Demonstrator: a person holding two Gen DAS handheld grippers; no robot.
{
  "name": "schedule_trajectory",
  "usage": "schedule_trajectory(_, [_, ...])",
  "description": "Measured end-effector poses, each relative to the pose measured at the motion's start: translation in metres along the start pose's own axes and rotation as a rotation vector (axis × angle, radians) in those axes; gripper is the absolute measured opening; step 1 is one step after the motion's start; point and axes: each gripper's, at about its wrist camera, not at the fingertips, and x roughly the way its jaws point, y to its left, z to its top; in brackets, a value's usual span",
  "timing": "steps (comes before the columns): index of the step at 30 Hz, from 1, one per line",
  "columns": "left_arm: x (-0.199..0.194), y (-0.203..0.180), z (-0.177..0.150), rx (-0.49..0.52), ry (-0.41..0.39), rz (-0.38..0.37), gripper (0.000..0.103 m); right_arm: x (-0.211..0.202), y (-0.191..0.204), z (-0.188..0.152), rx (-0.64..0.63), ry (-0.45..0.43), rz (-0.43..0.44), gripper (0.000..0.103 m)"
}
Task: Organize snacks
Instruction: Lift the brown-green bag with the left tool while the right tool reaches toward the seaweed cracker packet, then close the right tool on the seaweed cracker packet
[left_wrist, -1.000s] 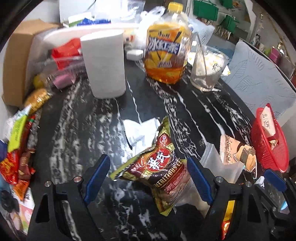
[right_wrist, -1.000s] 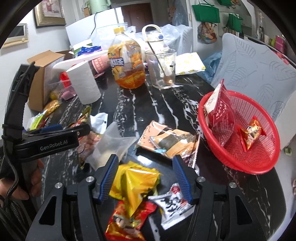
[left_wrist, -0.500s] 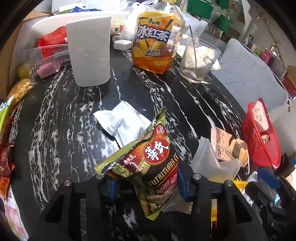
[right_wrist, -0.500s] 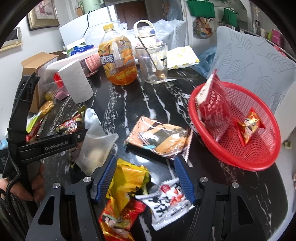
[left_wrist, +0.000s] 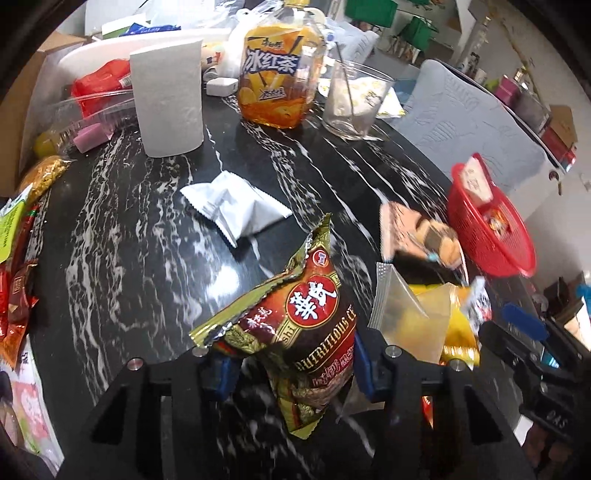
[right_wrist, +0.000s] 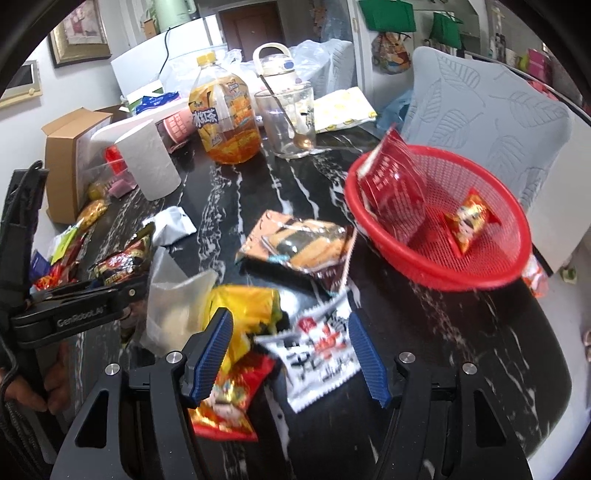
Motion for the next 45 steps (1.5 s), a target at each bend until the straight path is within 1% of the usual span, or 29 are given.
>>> schedule_trajectory(5, [-0.013,-0.004,-0.026,0.032,0.026,-0.030,0.048,-0.008,-0.002,-0.016,0.014,0.021,0.015,0.065])
schedule_trajectory(7, [-0.017,-0.003,-0.033,0.033,0.027,-0.039,0.048,-0.010,-0.003,-0.021,0.012,0.022,0.011,0.065])
schedule_trajectory(11, [-0.024,-0.006,-0.038,0.051,0.008,-0.029,0.048,-0.011,-0.009,-0.026,0.037,0.027,-0.016,0.065])
schedule_trajectory(18, [-0.029,-0.009,-0.025,0.055,-0.036,-0.028,0.048,-0.013,-0.016,-0.022,0.042,0.012,-0.028,0.065])
schedule_trajectory(24, [-0.028,-0.005,-0.007,0.042,-0.068,-0.021,0.048,-0.005,-0.015,-0.002,0.027,-0.005,-0.007,0.065])
schedule_trajectory(25, [-0.027,-0.003,-0.004,0.039,-0.074,-0.017,0.048,-0.002,-0.014,0.003,0.023,-0.006,0.000,0.067])
schedule_trajectory(26, [-0.026,-0.002,-0.001,0.037,-0.079,-0.012,0.048,0.000,-0.013,0.005,0.020,-0.007,0.004,0.074])
schedule_trajectory(27, [-0.026,0.000,0.003,0.034,-0.083,-0.007,0.048,0.005,-0.012,0.011,0.016,-0.008,0.010,0.078])
schedule_trajectory(28, [-0.025,0.002,0.006,0.030,-0.088,-0.004,0.048,0.008,-0.011,0.015,0.012,-0.009,0.016,0.081])
schedule_trajectory(29, [-0.024,0.004,0.009,0.025,-0.092,-0.001,0.048,0.012,-0.010,0.019,0.007,-0.008,0.020,0.081])
schedule_trajectory(34, [-0.014,0.013,0.021,0.011,-0.091,0.004,0.048,0.042,-0.007,0.038,-0.032,0.034,0.012,0.081])
schedule_trajectory(39, [-0.005,0.018,0.024,-0.003,-0.069,0.003,0.048,0.066,-0.007,0.045,-0.058,0.074,-0.022,0.081])
schedule_trajectory(42, [-0.002,0.021,0.023,-0.014,-0.061,-0.001,0.048,0.074,-0.008,0.046,-0.034,0.108,0.015,0.081])
schedule_trajectory(45, [-0.003,0.025,0.024,-0.024,-0.063,-0.001,0.048,0.075,-0.003,0.045,-0.043,0.114,0.033,0.081])
